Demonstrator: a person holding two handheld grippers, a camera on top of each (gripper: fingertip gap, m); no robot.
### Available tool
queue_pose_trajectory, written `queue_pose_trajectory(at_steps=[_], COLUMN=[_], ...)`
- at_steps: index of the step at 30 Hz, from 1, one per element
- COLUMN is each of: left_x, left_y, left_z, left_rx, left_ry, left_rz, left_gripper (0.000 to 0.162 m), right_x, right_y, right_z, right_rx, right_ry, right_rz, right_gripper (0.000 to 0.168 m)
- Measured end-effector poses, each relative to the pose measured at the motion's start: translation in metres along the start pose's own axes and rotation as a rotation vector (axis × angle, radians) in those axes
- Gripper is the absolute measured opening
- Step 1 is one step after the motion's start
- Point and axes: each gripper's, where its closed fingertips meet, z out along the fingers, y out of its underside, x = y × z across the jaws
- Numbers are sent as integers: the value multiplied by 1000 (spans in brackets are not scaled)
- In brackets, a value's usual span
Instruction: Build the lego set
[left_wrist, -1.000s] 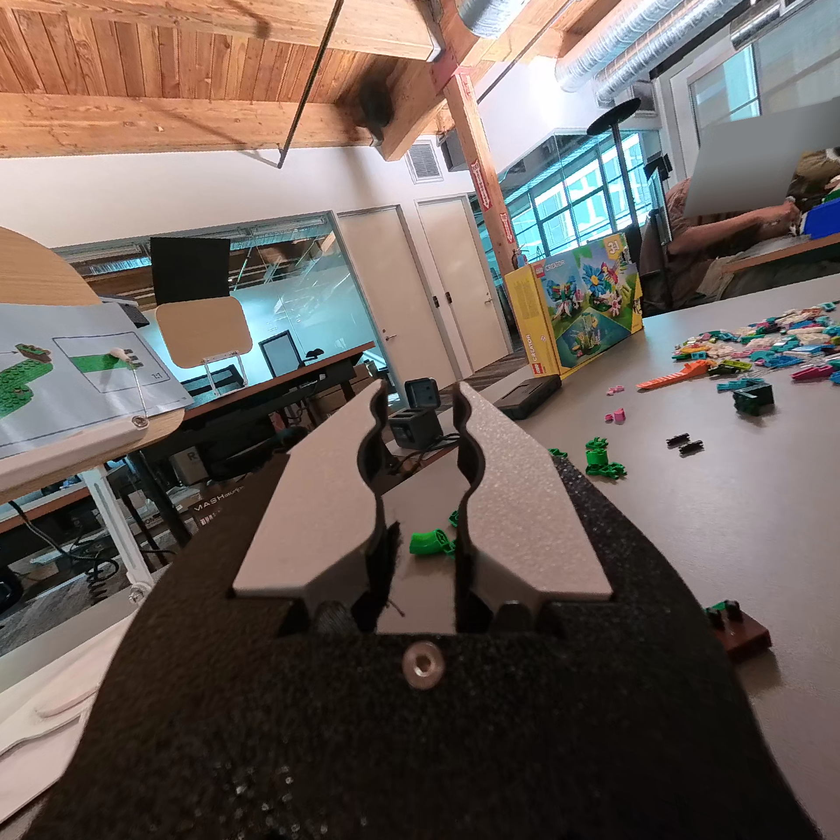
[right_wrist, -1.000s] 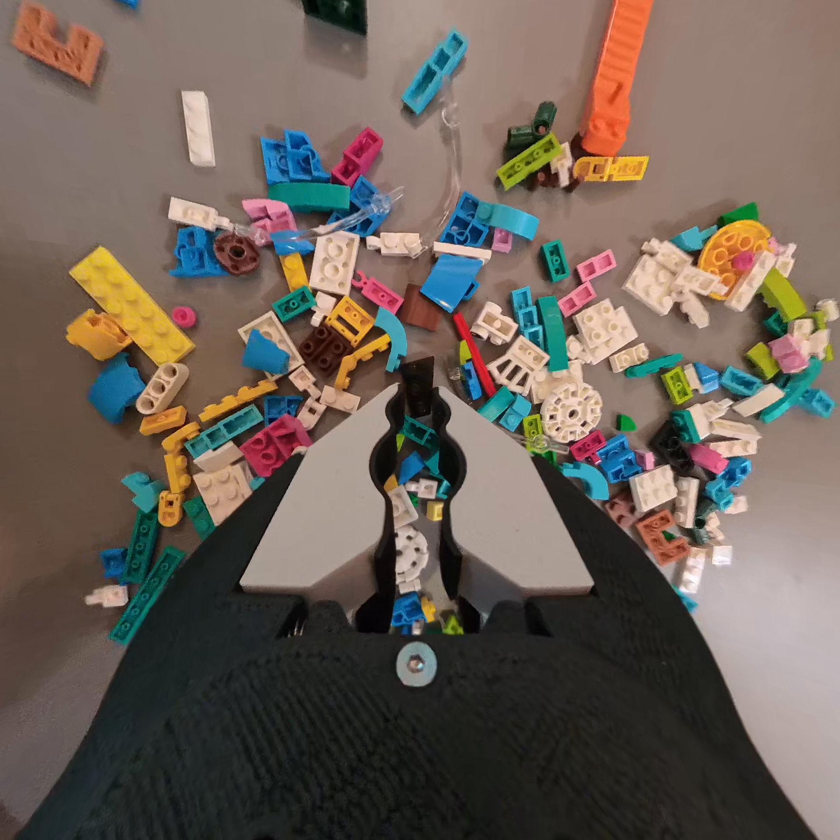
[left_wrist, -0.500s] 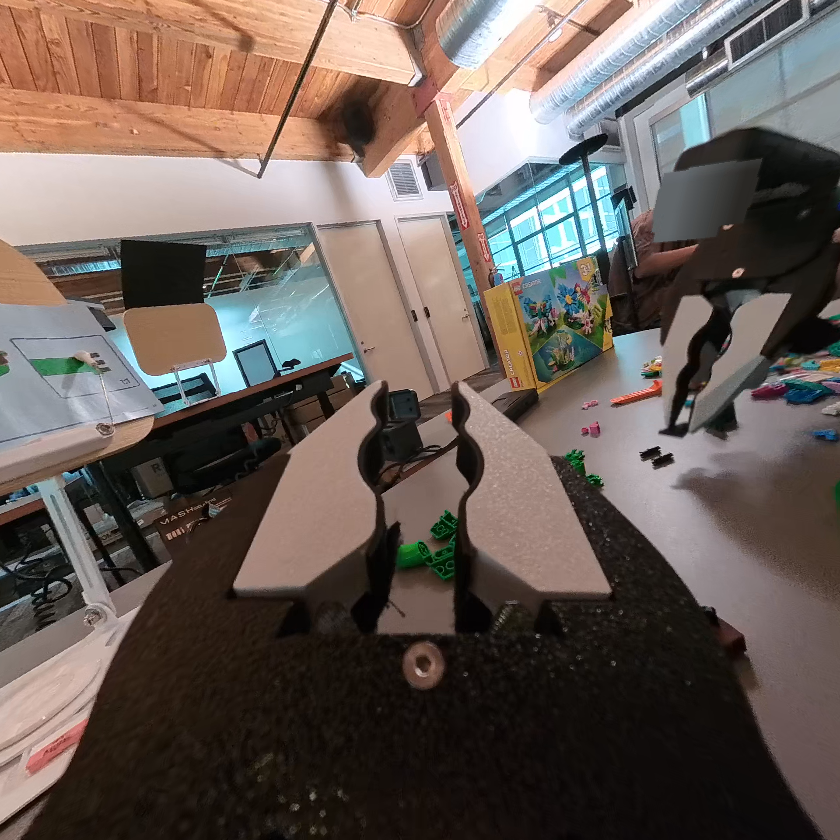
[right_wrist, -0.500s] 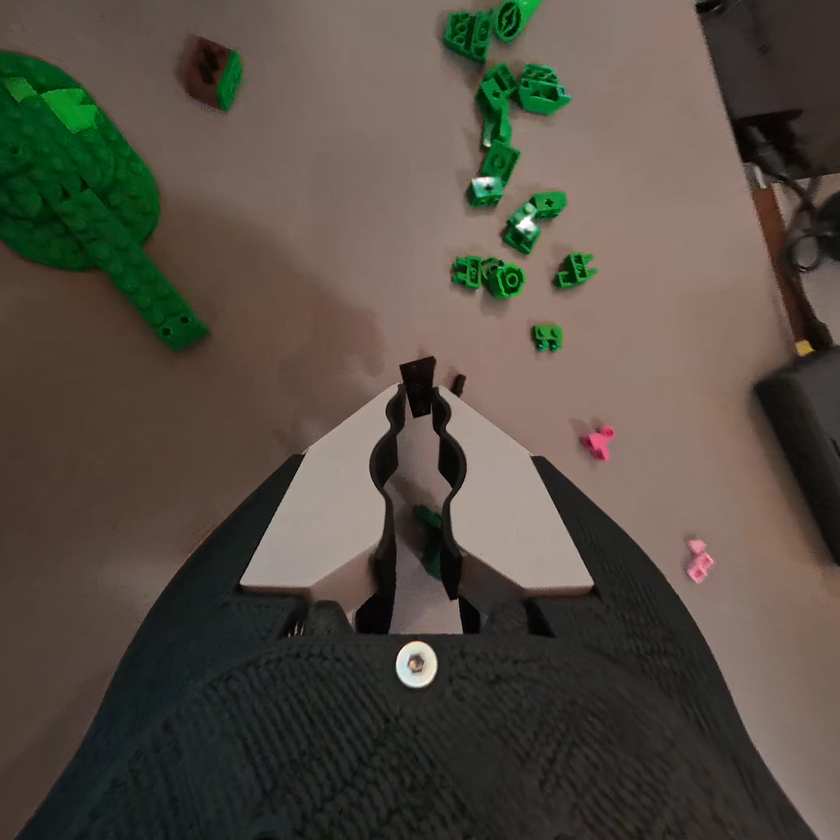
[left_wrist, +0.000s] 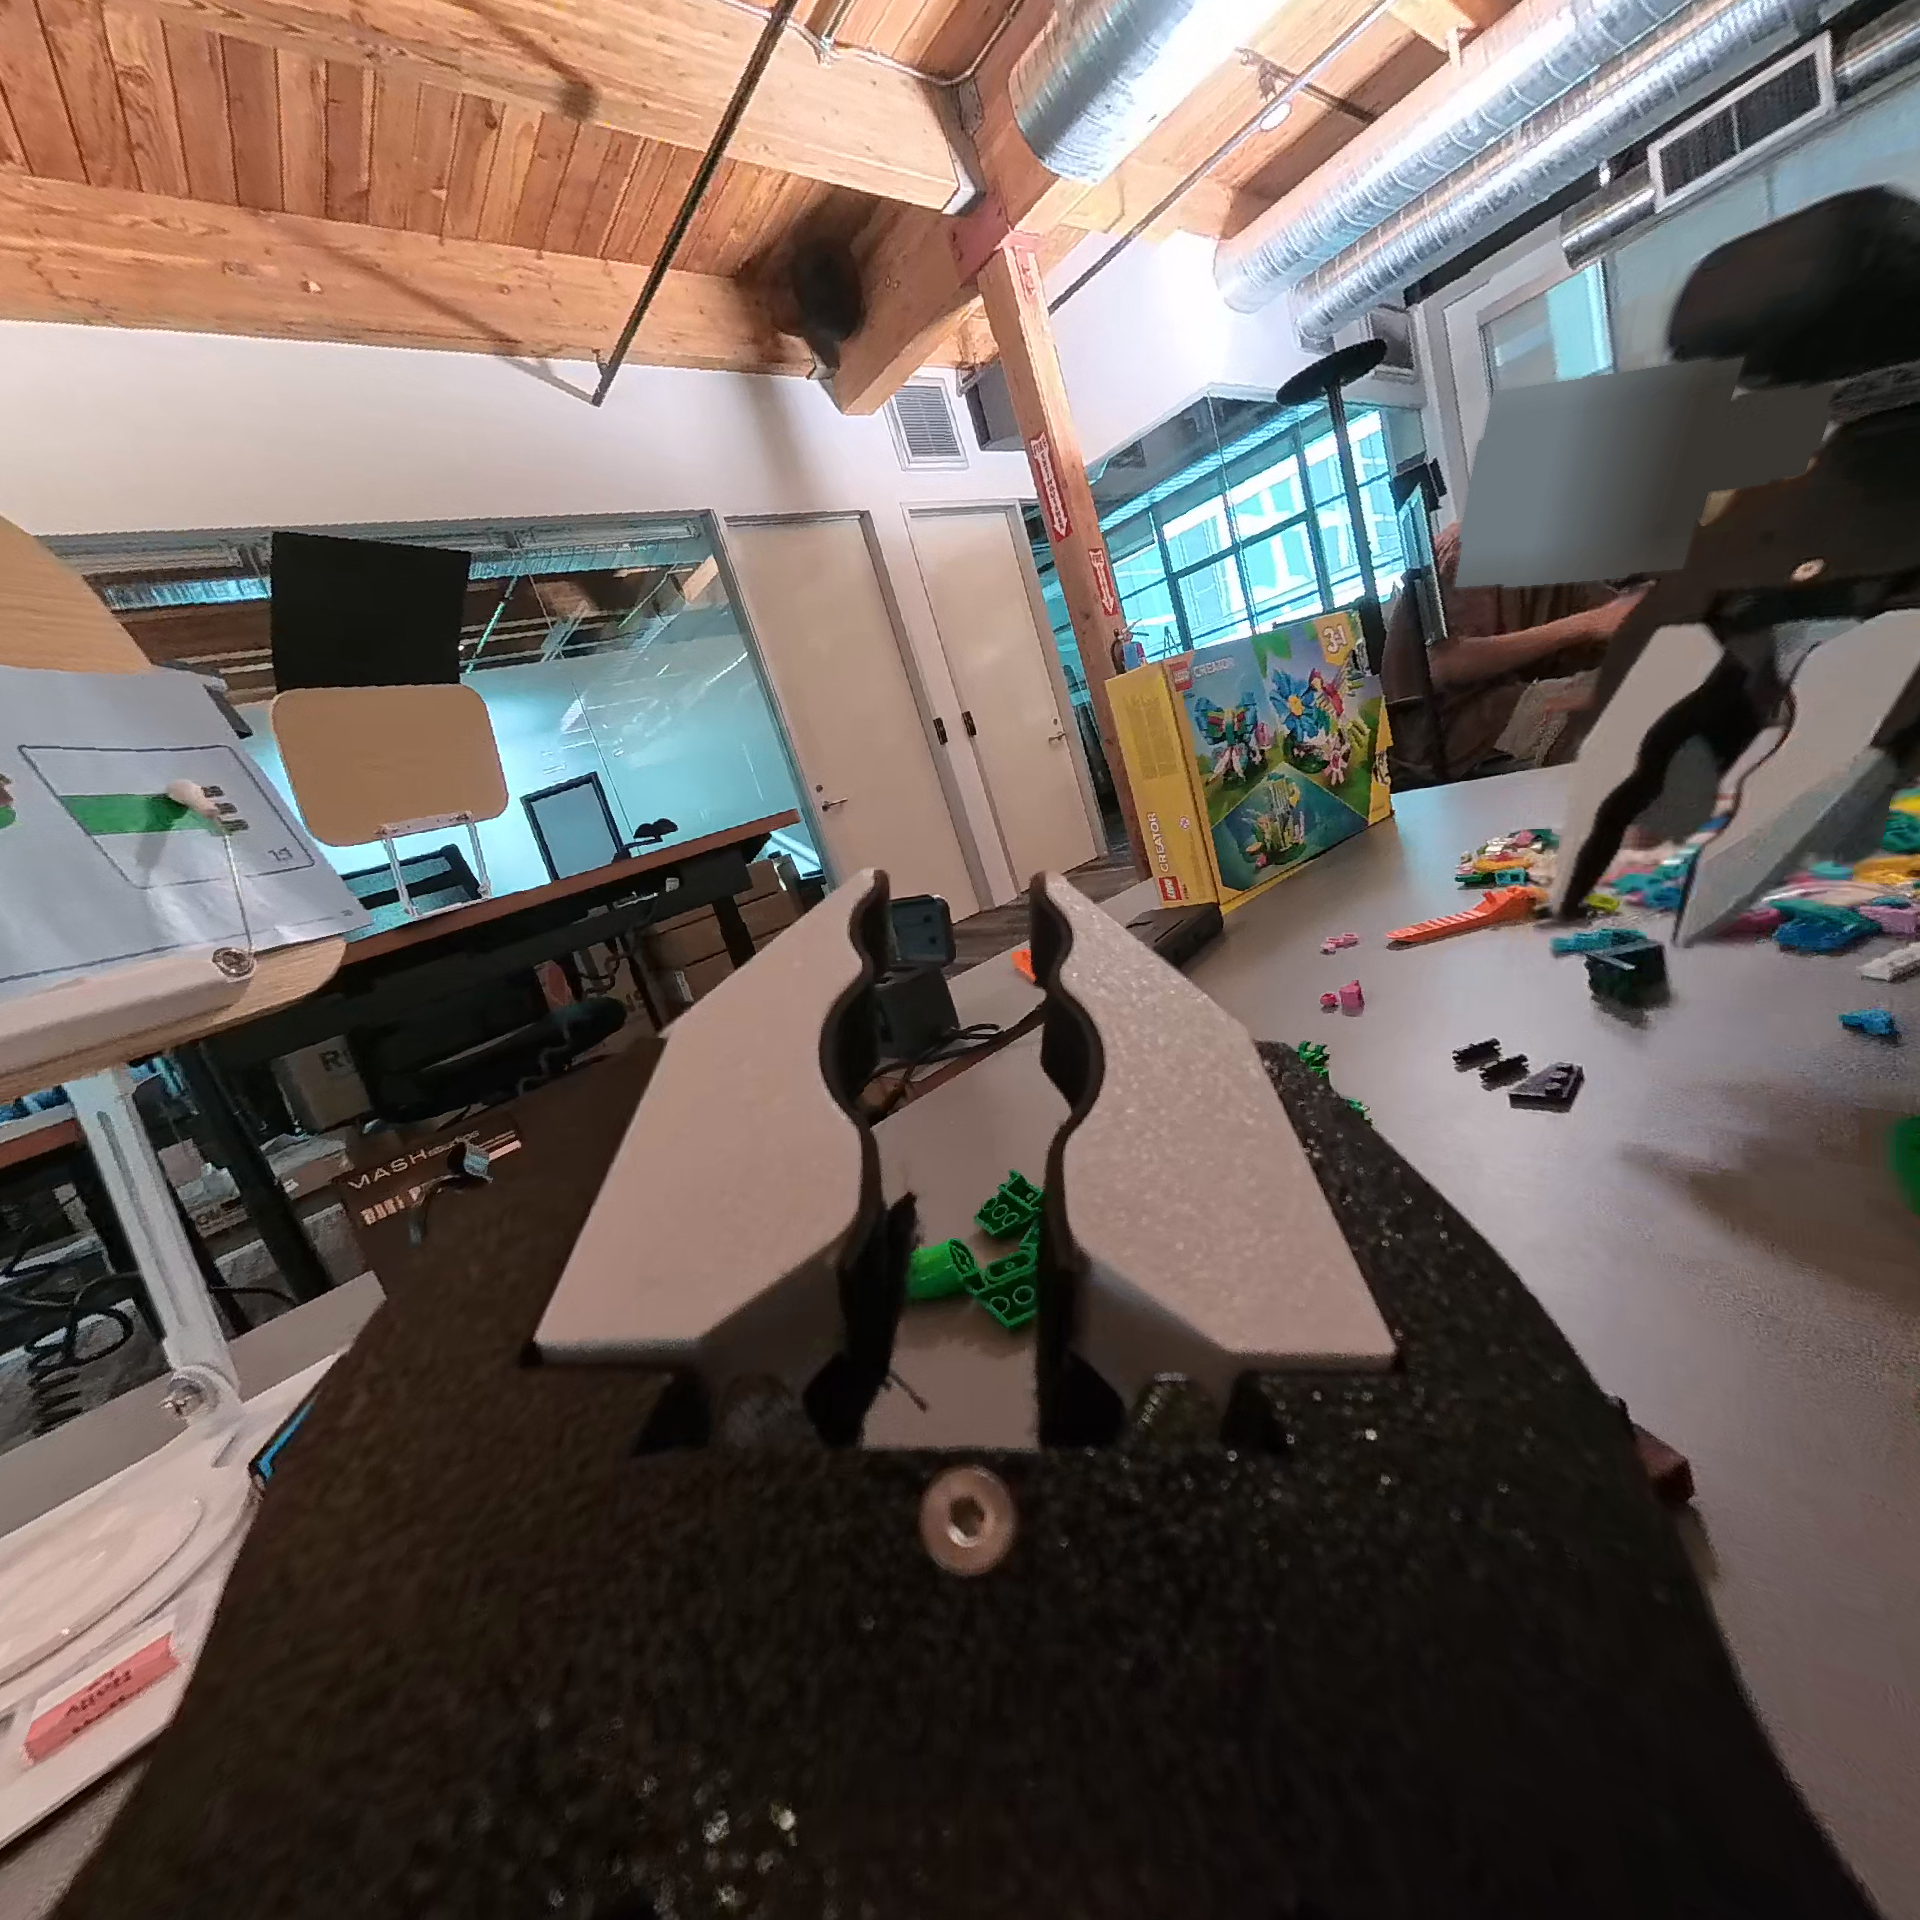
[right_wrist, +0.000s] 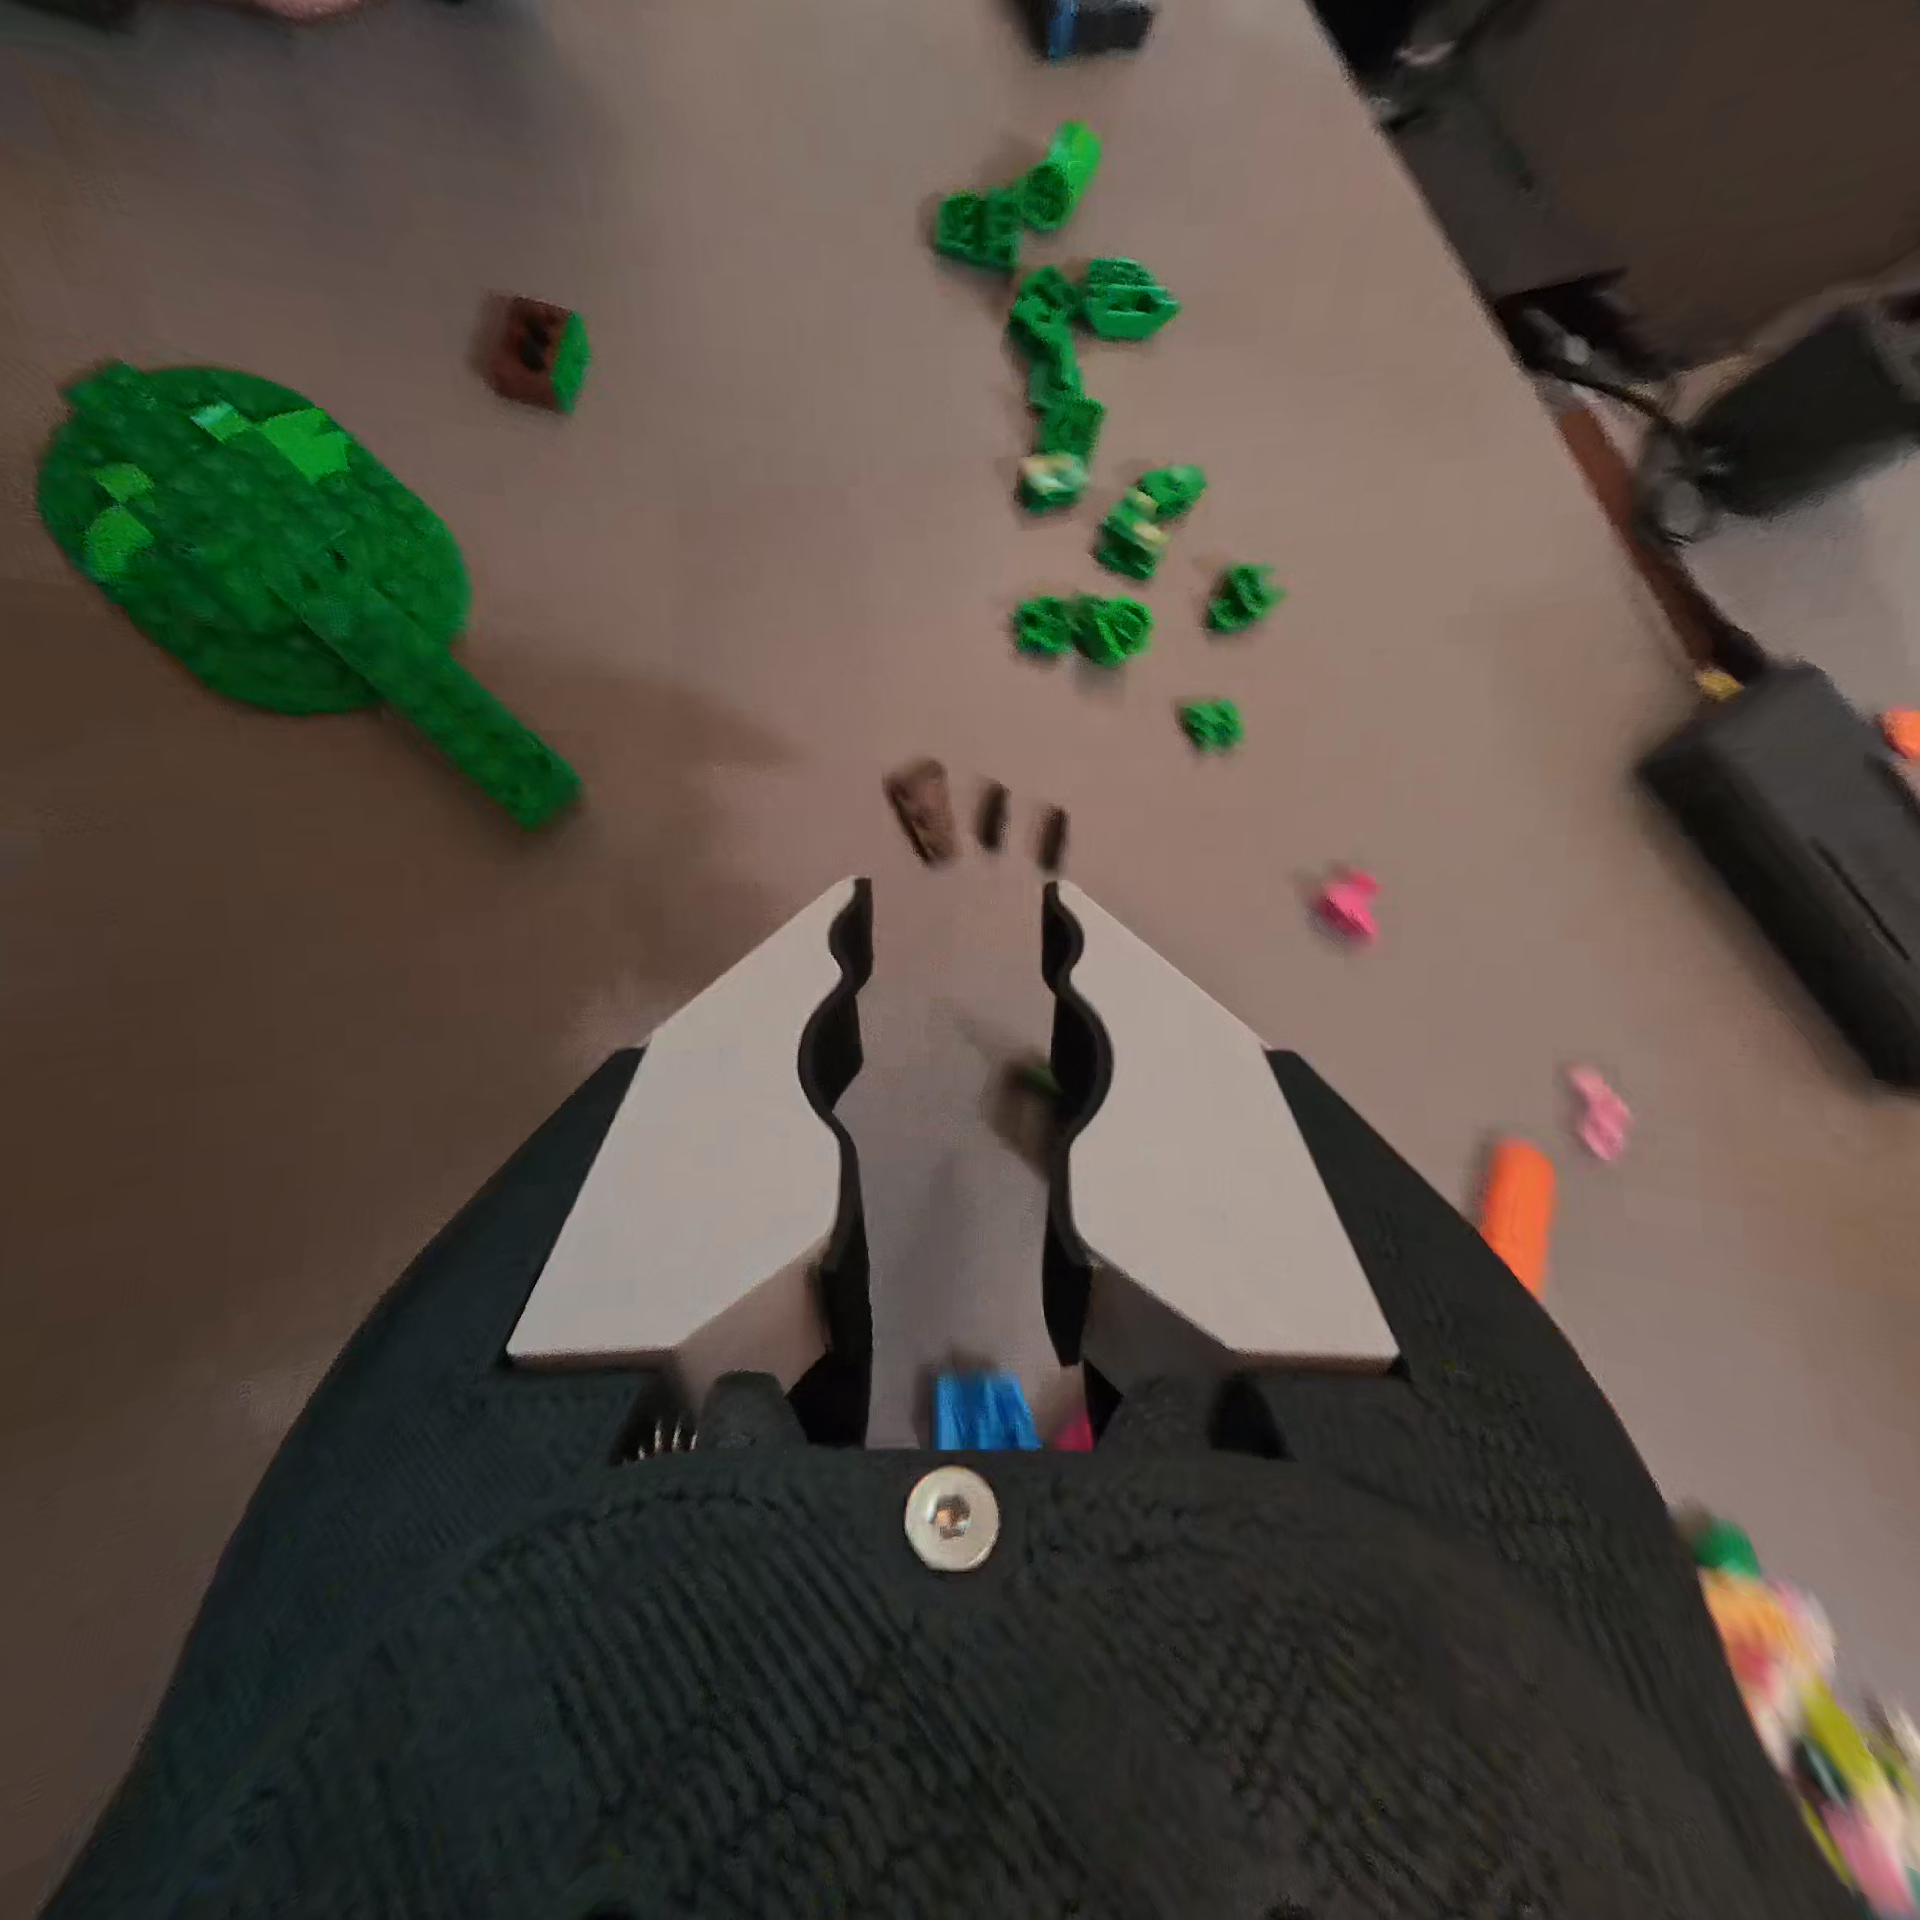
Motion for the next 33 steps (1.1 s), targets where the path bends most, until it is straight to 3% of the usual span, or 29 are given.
queue_pose_trajectory(at_steps=[2,6,8,11,19,28,31,33], left_x=[-2,-4,-3,-1,-1,0,-1,-1], left_y=[1,2,2,3,3,3,3,3], left_z=[0,1,3,4,4,4,4,4], left_rx=[-1,-8,-8,-13,-8,-9,-9,-8], left_ry=[-10,-23,-20,-13,-8,-5,-10,-8], left_rz=[-14,-10,-8,0,-7,-14,-14,-15], left_gripper=[24,24,24,24,24,24,24,24], right_x=[33,123,141,149,160,157,146,132], right_y=[29,132,181,215,231,229,209,174], right_z=[-36,-124,-143,-143,-128,-125,-124,-117], right_rx=[-32,-188,-237,-257,-275,-290,-233,-140], right_ry=[137,457,468,445,460,437,446,423], right_rz=[49,318,494,593,623,608,574,534], right_gripper=[26,21,25,27,31,23,22,23])
